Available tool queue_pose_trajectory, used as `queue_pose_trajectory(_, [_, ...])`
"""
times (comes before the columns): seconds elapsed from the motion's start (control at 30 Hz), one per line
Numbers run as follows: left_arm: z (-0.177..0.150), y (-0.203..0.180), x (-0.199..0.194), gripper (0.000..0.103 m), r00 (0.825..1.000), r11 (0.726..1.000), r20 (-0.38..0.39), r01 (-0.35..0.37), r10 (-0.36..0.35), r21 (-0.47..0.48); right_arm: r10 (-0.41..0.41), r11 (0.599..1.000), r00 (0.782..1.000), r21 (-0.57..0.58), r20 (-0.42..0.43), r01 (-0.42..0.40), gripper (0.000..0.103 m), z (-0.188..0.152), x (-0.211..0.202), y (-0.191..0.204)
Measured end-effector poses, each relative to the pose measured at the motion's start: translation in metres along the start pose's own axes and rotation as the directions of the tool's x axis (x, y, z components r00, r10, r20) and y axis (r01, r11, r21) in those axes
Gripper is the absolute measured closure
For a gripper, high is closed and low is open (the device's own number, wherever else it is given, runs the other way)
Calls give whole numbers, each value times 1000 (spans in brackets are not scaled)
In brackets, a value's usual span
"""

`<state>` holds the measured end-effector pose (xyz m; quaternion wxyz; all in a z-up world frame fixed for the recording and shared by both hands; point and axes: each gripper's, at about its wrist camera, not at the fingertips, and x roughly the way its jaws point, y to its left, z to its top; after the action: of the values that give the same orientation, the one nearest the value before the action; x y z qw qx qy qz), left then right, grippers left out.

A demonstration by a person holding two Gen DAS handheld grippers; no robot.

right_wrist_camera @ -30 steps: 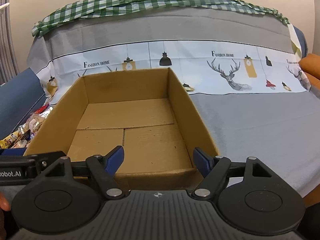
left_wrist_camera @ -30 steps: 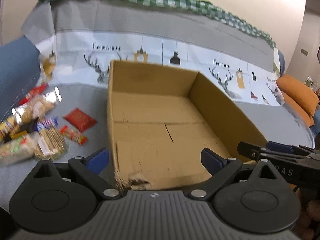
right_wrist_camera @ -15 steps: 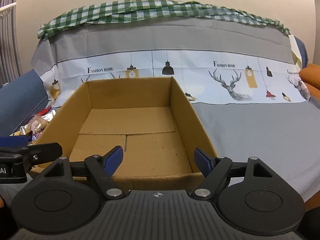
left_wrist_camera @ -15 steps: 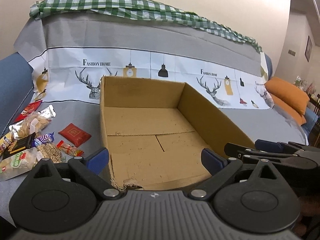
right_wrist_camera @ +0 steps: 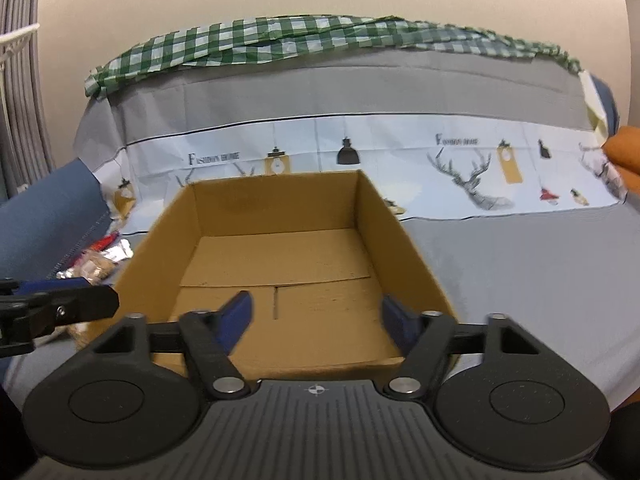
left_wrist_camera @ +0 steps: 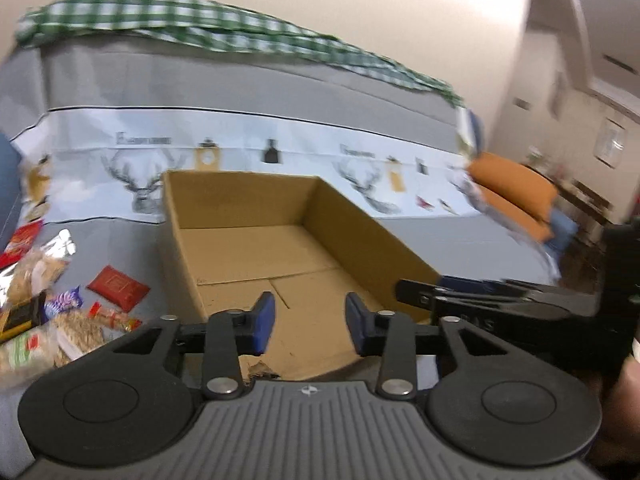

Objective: Organize snacks
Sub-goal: 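Move both tools toward the snack pile beside the box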

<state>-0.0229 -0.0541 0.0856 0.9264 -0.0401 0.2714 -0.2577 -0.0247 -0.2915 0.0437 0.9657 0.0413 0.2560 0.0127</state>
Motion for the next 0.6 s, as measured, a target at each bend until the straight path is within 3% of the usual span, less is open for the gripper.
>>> queue_pose_trajectory(0.07, [2,10,-9,66,999,994,-8,-34,35,103,22,1000,1000,18,-8,-22,50,1,-1,3])
queue_pose_trajectory(0.13, [-2,28,-14,66,997,981,-34,-61,68,184,55,998,998,33,-10,-55,52,1,-3,7])
queue_pose_trajectory(0.23, [-20,64,-18,66,990,969,-66,-106,124,224,108,994,994,31,5,-108,51,3,-9,20])
queue_pose_trajectory(0.3, [-28,94,-20,66,986,986,-96,-124,136,115,139,990,990,14,11,-139,51,4,-12,32])
queue_pose_trajectory(0.37, [-32,112,-25,66,986,988,-65,-150,152,40,179,984,984,-3,22,-179,51,6,-15,45])
queue_pose_trajectory(0.6, [-56,142,-15,66,964,965,-68,-259,256,-36,322,942,946,-113,35,-316,49,3,-21,98])
